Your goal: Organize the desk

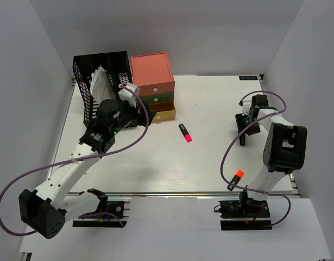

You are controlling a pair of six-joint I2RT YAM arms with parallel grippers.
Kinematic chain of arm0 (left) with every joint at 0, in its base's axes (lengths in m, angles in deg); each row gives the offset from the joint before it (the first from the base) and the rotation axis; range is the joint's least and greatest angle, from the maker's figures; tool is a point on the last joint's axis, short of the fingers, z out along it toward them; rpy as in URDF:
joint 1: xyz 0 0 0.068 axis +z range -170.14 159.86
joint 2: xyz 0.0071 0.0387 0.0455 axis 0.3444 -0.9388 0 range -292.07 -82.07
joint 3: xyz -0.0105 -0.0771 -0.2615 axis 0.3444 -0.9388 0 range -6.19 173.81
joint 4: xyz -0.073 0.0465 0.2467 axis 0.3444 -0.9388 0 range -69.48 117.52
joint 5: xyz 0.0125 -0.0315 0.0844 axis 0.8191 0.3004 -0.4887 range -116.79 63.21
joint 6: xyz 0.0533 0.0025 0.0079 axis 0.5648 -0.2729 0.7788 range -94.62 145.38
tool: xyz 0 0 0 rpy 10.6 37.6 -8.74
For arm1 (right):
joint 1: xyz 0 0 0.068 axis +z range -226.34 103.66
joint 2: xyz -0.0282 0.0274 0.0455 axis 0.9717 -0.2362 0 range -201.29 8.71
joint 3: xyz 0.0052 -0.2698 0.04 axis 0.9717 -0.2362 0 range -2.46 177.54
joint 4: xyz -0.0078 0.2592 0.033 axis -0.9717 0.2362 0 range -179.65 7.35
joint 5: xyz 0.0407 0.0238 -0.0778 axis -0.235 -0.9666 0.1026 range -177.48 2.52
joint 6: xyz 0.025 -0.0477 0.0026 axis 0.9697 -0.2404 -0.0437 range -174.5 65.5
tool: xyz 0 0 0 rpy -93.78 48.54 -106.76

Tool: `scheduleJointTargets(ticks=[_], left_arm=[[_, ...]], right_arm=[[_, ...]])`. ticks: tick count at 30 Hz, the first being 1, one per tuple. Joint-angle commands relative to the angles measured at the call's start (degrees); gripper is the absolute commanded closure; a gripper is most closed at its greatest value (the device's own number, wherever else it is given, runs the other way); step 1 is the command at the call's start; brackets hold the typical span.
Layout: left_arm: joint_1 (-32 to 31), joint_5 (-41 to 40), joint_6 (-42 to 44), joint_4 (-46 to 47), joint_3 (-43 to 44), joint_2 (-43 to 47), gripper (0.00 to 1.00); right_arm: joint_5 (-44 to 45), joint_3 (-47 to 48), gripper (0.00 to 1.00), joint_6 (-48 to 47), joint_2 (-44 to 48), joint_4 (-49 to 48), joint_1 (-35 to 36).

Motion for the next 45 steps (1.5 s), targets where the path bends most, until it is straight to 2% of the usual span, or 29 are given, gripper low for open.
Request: scheduleJointTargets(ticks=[1, 7, 10, 16, 19, 20, 23, 25, 29, 34, 38, 43, 45], left_arm=[[0.1, -2.1, 1.4, -0.4, -0.9, 0.8, 0.10], [0.1, -3.0, 1.5, -0.5, -1.0, 0.1, 0.10], [0.1, -3.4, 1.5, -0.4, -1.1, -0.1, 0.10], [0.1, -3.3, 1.5, -0.7, -1.1, -0.6, 0.10], [0.1, -3.2, 1.6, -0.6, -1.1, -0.8, 0.10], [0.1, -3.2, 1.6, -0.6, -1.0, -0.8, 0.10], [0.1, -1.7, 1.2, -0.6, -0.9, -0.8, 0.10], [0.1, -1.2, 1.0, -0.4, -0.9, -0.8, 0.09], [0.1, -3.5, 1.4, -0.8, -1.0, -0.6, 0.10], [0.1, -14.0, 3.0, 0.5, -3.2, 3.3, 0.10], [0.1, -18.6, 4.0, 2.1, -4.9, 5.6, 0.10], [0.1, -27.5, 3.7, 3.3, -6.7, 7.5, 0.10], [0.1, -28.2, 4.2, 4.3, -7.2, 8.6, 0.10]], right_arm=[[3.1, 1.8, 0.43, 1.5, -1.2, -2.9, 0.7], [4.2, -0.4, 0.49, 1.8, -3.2, -6.0, 1.0], [3.8, -0.7, 0.55, 2.1, -4.3, -6.6, 0.9], [-0.1, -1.9, 0.76, 0.6, -4.9, -7.2, 0.6], [-1.8, -1.7, 0.91, -2.7, -4.2, -5.9, 1.0], [-2.5, -1.3, 1.00, -3.9, -3.8, -5.6, 1.2], [-6.5, -1.0, 1.00, -10.5, 0.1, -5.0, 4.8], [-12.1, -0.4, 1.00, -14.6, 2.8, -4.1, 9.2], [-19.2, 4.1, 1.00, -28.4, 3.7, 3.0, 16.5], [-14.1, 11.1, 1.00, -32.5, 1.1, 0.6, 28.7], [-10.0, 19.6, 1.00, -35.0, -3.3, 0.3, 36.0], [-7.2, 32.7, 1.00, -39.1, -11.0, 0.0, 40.5], [-5.8, 35.4, 1.00, -41.0, -14.4, -0.8, 42.6]])
